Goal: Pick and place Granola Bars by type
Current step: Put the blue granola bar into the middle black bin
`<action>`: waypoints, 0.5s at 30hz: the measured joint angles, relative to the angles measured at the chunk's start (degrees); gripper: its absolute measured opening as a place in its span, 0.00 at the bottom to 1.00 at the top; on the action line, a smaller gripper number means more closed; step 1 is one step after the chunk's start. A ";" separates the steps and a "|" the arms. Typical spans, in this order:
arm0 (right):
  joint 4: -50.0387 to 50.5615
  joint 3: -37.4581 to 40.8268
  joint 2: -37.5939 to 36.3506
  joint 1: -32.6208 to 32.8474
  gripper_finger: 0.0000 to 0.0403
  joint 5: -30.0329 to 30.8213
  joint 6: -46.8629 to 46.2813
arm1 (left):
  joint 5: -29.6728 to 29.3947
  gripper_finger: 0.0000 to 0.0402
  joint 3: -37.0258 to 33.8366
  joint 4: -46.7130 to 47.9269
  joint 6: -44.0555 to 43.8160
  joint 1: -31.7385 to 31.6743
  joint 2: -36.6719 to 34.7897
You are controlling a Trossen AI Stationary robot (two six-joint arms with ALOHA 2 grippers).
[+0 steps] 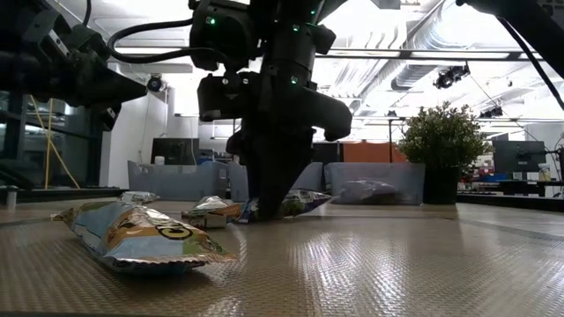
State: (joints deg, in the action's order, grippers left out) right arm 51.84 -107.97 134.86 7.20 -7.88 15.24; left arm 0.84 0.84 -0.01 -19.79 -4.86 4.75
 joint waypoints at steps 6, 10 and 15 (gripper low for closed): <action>0.26 0.03 -0.36 0.04 0.21 2.24 -1.62 | 0.00 0.00 0.00 0.00 0.00 0.00 0.00; 0.36 0.10 -0.83 -0.07 0.19 3.11 -3.02 | 0.02 0.00 -0.02 -0.02 0.00 0.02 0.00; 1.32 0.25 -2.06 -0.36 0.18 5.32 -4.68 | 0.00 0.00 0.00 0.00 0.00 0.02 0.00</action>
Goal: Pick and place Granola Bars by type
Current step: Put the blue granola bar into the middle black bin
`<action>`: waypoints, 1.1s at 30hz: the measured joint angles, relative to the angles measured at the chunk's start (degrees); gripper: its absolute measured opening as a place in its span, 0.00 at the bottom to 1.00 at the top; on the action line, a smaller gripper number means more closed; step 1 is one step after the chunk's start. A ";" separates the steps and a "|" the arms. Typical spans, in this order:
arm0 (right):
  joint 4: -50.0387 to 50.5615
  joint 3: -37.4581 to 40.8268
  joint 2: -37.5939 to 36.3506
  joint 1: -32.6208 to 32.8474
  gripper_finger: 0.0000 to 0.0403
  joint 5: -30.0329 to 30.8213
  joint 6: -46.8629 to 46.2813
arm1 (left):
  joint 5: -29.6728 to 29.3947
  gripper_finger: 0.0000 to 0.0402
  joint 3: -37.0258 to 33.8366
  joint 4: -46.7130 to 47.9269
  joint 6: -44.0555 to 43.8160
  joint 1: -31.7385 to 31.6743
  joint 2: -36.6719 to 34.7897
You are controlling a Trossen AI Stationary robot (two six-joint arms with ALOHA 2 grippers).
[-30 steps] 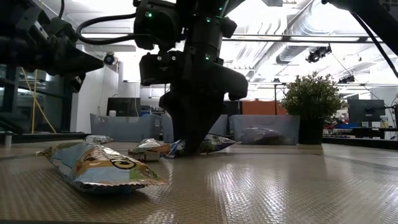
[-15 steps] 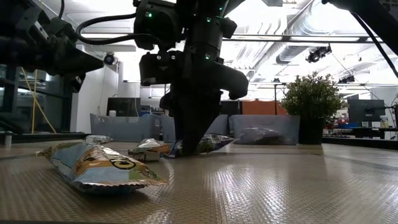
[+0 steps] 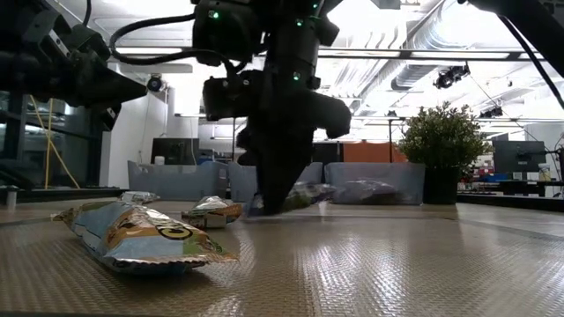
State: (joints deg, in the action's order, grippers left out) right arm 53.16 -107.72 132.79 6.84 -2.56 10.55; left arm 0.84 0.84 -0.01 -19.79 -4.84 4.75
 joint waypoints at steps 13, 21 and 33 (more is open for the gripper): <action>-4.92 -0.11 -8.81 -2.63 0.18 3.30 -6.56 | 0.00 0.00 0.00 0.00 0.00 0.00 0.01; -22.96 -0.13 -13.37 -4.77 0.18 -1.61 -13.52 | 0.01 0.00 -0.01 -0.02 -0.01 -0.01 0.00; -51.88 -0.22 -15.28 -7.31 0.18 -2.23 -18.71 | 0.00 0.00 0.00 -0.02 -0.01 -0.01 0.00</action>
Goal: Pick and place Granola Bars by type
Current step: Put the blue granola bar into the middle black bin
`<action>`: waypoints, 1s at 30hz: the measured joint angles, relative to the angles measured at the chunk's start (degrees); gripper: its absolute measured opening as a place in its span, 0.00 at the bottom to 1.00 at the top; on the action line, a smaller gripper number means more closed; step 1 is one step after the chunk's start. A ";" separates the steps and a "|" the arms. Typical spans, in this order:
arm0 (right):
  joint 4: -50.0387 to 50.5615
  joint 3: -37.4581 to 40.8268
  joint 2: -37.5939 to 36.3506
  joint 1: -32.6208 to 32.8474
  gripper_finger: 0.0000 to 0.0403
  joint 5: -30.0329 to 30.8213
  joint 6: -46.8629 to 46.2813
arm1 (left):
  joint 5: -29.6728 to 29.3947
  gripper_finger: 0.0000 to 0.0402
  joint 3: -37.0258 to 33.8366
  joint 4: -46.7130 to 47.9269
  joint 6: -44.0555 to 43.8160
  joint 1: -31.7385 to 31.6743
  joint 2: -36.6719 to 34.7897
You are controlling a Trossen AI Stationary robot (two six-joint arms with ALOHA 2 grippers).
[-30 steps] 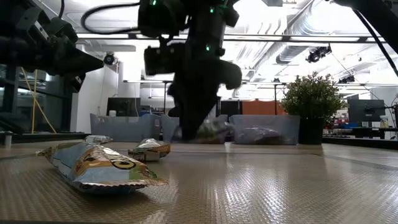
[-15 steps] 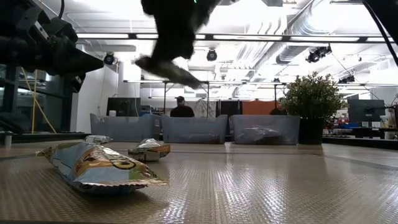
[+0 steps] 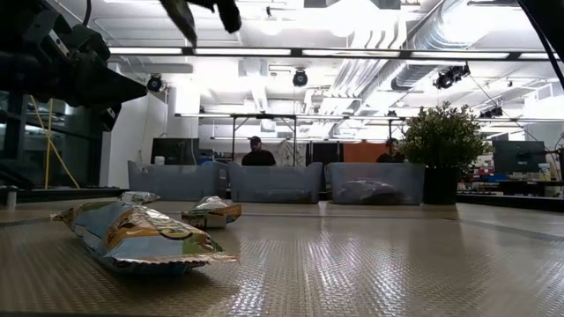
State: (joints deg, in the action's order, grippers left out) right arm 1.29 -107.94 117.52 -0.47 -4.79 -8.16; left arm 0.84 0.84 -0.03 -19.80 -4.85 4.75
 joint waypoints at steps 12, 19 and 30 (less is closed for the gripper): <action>-2.61 0.04 -6.41 -6.10 0.18 0.30 2.99 | 0.00 0.00 0.00 0.00 -0.02 -0.02 0.00; 1.01 0.01 -14.41 -13.28 0.18 2.26 7.14 | 0.01 0.00 -0.01 0.00 -0.01 -0.01 0.00; 20.06 -0.04 -17.76 -26.62 0.18 5.71 11.68 | 0.01 0.00 -0.01 0.00 0.00 0.01 0.00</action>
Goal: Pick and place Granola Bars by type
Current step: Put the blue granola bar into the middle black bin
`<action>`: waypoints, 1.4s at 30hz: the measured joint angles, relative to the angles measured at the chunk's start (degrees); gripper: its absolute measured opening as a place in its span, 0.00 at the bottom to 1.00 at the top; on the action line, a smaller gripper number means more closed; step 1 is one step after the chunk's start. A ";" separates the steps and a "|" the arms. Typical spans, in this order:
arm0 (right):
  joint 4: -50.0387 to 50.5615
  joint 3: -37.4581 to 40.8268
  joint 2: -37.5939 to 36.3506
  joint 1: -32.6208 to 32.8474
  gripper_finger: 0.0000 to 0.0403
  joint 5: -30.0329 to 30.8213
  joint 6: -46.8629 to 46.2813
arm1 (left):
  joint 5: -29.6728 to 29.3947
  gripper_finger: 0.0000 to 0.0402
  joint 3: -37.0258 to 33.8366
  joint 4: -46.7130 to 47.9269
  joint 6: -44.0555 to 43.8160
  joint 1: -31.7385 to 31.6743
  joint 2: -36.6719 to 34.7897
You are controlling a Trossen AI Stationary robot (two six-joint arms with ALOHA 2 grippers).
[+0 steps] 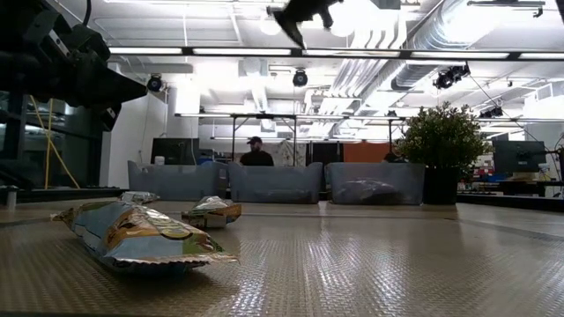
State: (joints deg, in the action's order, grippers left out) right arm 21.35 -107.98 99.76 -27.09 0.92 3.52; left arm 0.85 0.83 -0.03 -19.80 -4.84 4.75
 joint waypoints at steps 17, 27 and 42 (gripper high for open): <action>9.23 0.15 19.27 -4.43 0.18 -13.44 5.56 | 0.01 0.00 -0.01 0.00 -0.01 -0.02 0.00; 16.66 0.14 21.86 -3.63 0.18 -11.78 14.59 | -0.01 0.00 -0.01 0.02 0.01 0.00 0.00; 21.32 0.04 24.36 -3.61 0.18 -9.36 21.40 | -0.03 0.00 0.01 0.02 0.00 0.00 0.01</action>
State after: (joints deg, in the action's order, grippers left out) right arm 42.67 -107.94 124.12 -30.70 -8.44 24.92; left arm 0.83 0.84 -0.01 -19.81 -4.85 4.76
